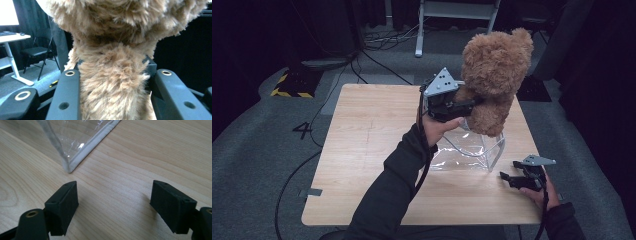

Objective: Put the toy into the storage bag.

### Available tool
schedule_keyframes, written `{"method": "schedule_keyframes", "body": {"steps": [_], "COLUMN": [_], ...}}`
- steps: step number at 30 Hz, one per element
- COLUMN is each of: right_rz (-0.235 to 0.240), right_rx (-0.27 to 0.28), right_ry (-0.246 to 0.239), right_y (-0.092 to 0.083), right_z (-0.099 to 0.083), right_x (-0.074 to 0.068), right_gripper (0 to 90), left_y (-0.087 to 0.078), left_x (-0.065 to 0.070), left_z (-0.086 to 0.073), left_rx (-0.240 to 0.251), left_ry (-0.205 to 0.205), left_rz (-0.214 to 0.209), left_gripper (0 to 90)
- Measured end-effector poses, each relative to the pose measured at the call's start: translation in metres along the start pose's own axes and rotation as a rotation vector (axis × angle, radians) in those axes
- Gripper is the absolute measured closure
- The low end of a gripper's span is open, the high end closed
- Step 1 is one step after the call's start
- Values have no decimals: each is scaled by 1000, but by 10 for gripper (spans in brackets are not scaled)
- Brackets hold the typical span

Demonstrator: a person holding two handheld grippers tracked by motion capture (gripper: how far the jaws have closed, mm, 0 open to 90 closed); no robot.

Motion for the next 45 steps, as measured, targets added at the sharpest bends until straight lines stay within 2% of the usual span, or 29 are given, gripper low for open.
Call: {"method": "schedule_keyframes", "body": {"steps": [2,4,9,14,16,20,23,24,25,31,45], "right_rz": [0,0,0,0,0,-3,-3,-3,-2,-3,-3], "right_rx": [0,0,0,0,0,0,1,1,1,1,1], "right_ry": [0,0,0,0,0,0,0,0,0,0,-1], "right_y": [0,0,0,0,0,0,0,0,0,0,0], "right_z": [0,0,0,0,0,0,0,0,0,0,0], "right_x": [0,0,0,0,0,0,0,0,0,0,0], "right_gripper": [223,223,223,223,223,221,221,221,221,221,221], "left_y": [0,1,-2,-7,-11,-13,-10,-10,-7,0,7], "left_x": [3,4,-1,-2,-7,-17,-21,-21,-21,-19,-22], "left_z": [2,2,-9,-22,-32,-50,-62,-62,-65,-69,-78], "left_rx": [-9,-14,-5,-45,-58,-137,-179,-179,-206,-287,-403], "left_ry": [19,19,-19,-25,-56,-98,-119,-119,-116,-103,-66], "left_rz": [-5,-10,-18,-6,1,40,24,24,17,5,17], "left_gripper": [584,583,583,583,582,573,570,569,567,558,559]}}
Point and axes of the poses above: each handheld gripper's, and its own axes: y roughly forward along the jaws, z roughly out of its top, x roughly to its right, the point moved 7 cm from there along y, roughly forward along the jaws, and after that the axes turned 13 degrees about -z, right-handed, at the moved point
